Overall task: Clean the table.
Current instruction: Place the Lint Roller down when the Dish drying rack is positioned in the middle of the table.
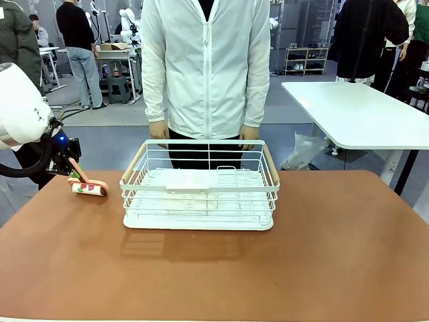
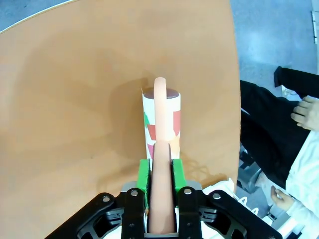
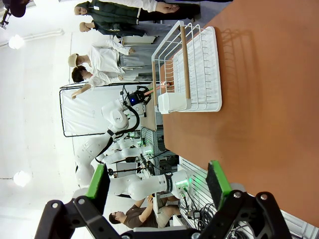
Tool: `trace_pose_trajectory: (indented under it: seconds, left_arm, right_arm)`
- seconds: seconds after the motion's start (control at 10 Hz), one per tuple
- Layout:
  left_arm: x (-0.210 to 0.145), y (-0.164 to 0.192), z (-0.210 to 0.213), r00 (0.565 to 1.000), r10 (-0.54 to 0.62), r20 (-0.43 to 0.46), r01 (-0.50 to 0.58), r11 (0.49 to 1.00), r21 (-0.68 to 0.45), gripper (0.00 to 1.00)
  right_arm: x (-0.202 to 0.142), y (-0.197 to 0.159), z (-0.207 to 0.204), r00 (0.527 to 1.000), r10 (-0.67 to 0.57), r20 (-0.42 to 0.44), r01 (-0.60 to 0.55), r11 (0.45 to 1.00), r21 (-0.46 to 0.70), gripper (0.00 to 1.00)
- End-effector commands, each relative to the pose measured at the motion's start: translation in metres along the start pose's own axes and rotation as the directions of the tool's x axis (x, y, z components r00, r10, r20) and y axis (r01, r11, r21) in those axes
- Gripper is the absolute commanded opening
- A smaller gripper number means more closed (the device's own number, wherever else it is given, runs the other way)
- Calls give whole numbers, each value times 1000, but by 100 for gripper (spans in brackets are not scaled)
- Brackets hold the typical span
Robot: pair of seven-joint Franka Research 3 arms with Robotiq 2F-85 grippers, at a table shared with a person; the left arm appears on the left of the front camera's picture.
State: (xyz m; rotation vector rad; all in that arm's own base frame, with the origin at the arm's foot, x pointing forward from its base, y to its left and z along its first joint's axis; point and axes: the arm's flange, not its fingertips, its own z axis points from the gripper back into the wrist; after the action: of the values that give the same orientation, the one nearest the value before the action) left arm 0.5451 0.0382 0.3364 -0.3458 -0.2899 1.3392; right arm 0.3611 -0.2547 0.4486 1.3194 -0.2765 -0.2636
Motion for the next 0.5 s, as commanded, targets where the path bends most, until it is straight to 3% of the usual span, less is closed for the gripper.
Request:
trace_pose_trajectory:
  seconds: [0.0,0.4]
  left_arm:
    - [-3,9,5,1000,-5,-22,5,1000,2,40]
    - [-7,19,23,1000,16,-22,-16,1000,18,79]
  right_arm:
    - [-2,1,1,1000,2,-2,-2,1000,2,100]
    - [-2,1,1,1000,2,-2,-2,1000,2,100]
